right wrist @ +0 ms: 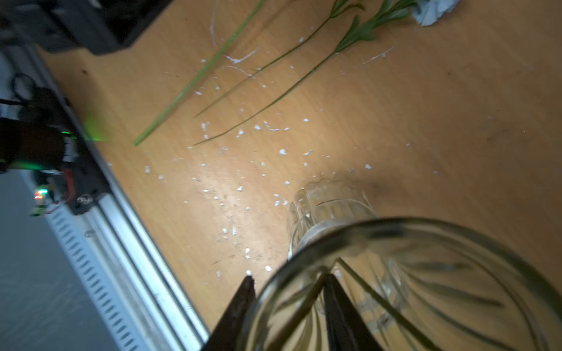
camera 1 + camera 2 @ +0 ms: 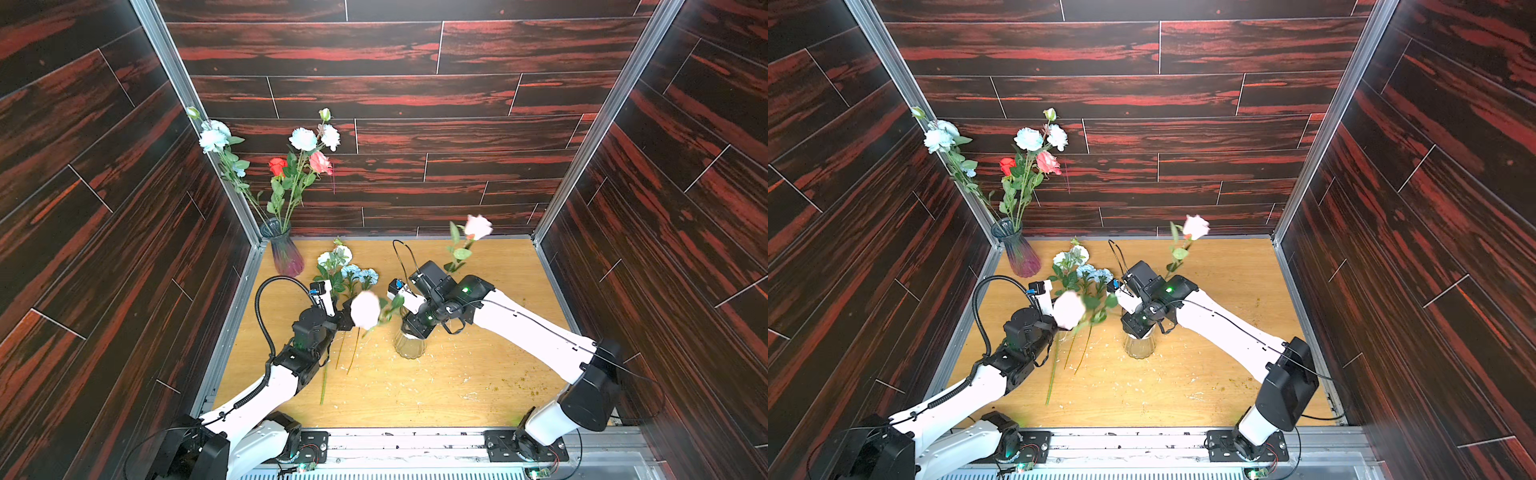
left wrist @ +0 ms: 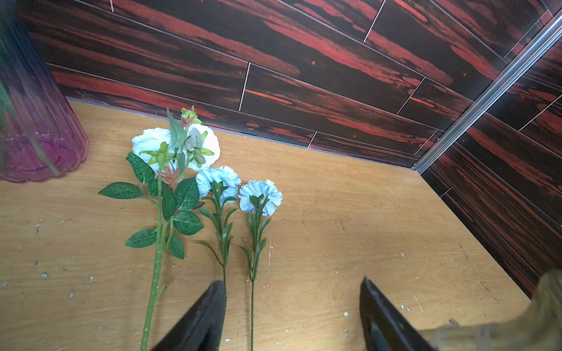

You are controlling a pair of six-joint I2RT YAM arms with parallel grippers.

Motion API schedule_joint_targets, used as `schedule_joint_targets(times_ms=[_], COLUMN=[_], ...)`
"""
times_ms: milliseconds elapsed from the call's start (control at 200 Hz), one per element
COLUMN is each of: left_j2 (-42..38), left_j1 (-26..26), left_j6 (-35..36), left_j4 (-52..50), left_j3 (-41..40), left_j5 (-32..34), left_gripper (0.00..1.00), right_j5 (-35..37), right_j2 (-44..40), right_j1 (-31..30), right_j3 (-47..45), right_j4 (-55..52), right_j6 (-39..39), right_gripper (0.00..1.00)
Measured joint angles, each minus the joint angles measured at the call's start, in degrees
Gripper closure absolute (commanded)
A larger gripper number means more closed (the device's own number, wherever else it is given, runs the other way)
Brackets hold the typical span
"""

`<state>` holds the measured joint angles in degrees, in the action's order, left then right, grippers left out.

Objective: Pick out blue flowers from the vase
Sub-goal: Move the vase to the corner of the board.

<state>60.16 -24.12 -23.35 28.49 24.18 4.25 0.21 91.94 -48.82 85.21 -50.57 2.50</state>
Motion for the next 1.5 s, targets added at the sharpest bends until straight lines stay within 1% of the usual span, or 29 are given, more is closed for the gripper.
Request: schedule_joint_targets(times_ms=[140, 250, 326, 446, 596, 751, 902, 1142, 1288, 1498], left_j2=[-0.3, -0.5, -0.8, -1.1, -1.1, -1.3, -1.6, -1.7, -1.7, -1.7], left_j1=[0.0, 0.0, 0.0, 0.0, 0.0, 0.0, 0.0, 0.0, 0.0, 0.0], left_j6=[0.0, 0.0, 0.0, 0.0, 0.1, 0.1, 0.1, 0.4, 0.6, 1.0], left_j4=[0.5, 0.7, 0.7, 0.7, 0.7, 0.7, 0.7, 0.7, 0.7, 0.7], left_j3=[-0.2, -0.2, -0.5, -0.7, -0.7, -0.7, -0.7, -0.7, -0.7, -0.9], left_j5=[-0.2, -0.2, -0.2, -0.2, -0.2, 0.3, 0.8, 1.0, 1.3, 1.5], left_gripper=[0.29, 0.29, 0.29, 0.29, 0.29, 0.29, 0.29, 0.29, 0.29, 0.29], right_j5=[5.5, 11.8, 12.4, 13.6, 14.9, 19.0, 23.7, 28.0, 30.3, 34.2], right_j2=[0.0, -0.1, 0.0, 0.5, 2.5, 6.0, 10.3, 19.0, 25.8, 37.7], right_j1=[0.0, 0.4, 0.8, 0.7, 2.3, 6.0, 11.1, 21.4, 26.9, 32.4], right_j3=[1.1, 1.9, 2.0, 2.9, 6.0, 10.8, 16.2, 26.6, 35.2, 52.3], right_j4=[-0.5, -0.8, -0.6, -1.8, -4.7, -9.3, -13.6, -15.9, -16.6, -19.3], right_j6=[-0.8, -1.6, -2.8, -4.2, -5.1, -5.0, -4.4, -3.4, -2.8, -1.3], right_gripper=[0.8, 0.9, 0.96, 1.0, 1.0, 1.0, 1.0, 1.0, 1.0, 1.0])
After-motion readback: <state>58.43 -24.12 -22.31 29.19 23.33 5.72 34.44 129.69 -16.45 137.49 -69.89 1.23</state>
